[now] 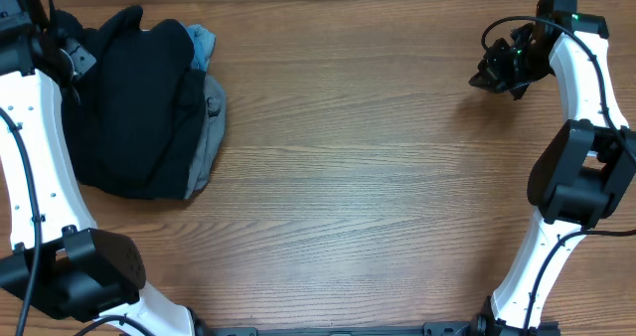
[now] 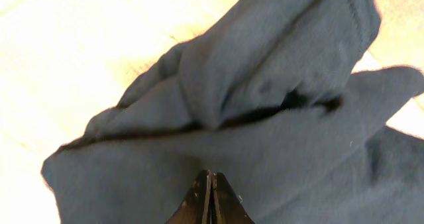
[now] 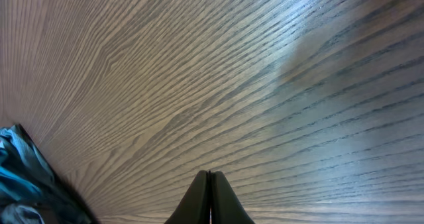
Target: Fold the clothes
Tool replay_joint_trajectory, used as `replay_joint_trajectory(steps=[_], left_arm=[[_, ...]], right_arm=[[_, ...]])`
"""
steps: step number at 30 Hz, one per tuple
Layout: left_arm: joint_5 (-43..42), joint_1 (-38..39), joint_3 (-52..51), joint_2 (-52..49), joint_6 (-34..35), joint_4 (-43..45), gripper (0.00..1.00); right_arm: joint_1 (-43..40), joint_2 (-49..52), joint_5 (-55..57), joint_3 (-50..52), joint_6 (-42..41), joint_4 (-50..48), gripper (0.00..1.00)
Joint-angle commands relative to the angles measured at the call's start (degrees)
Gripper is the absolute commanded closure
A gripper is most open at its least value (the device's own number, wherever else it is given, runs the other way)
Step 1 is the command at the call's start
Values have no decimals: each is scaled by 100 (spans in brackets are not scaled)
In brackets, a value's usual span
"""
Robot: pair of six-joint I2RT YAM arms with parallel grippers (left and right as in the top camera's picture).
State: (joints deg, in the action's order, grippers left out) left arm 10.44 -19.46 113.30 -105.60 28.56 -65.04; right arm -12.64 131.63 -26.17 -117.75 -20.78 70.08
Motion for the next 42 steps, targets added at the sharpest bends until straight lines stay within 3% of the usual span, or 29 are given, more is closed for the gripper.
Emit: replay_joint_trajectory(steps=[1,6,12,14,18,25,28,32,42], left_arm=[[146,37,-61,-435,-114,146,96],[505,26,4,-691,-214,289,96],[1355,48,1117,-420,-461,302,96],[1047,57,1432,-411,-461,302,96],[-887,195,1366,-520,-1073,669,96],[-1569,715,1115,-1224,-2332,544,96],[-1351,686,1115,-1506,-2343,396,96],[-776,557,1123,-1534,-2343,293,96],[382,555,1137,-1180,-2518,608,96]], right_arm=[[22,-114,-50,-164,15,31,96],[22,-114,-48,-164,15,122,96],[22,-114,-48,-164,15,166,96],[22,-114,-48,-164,15,162,96],[22,-114,-50,-164,15,151,96],[514,-321,-179,-166,424,-96,96],[1064,-680,-870,-166,1150,-894,96],[1626,-909,-640,-166,1231,-1569,96],[1788,-909,-549,-166,1182,-1663,96]])
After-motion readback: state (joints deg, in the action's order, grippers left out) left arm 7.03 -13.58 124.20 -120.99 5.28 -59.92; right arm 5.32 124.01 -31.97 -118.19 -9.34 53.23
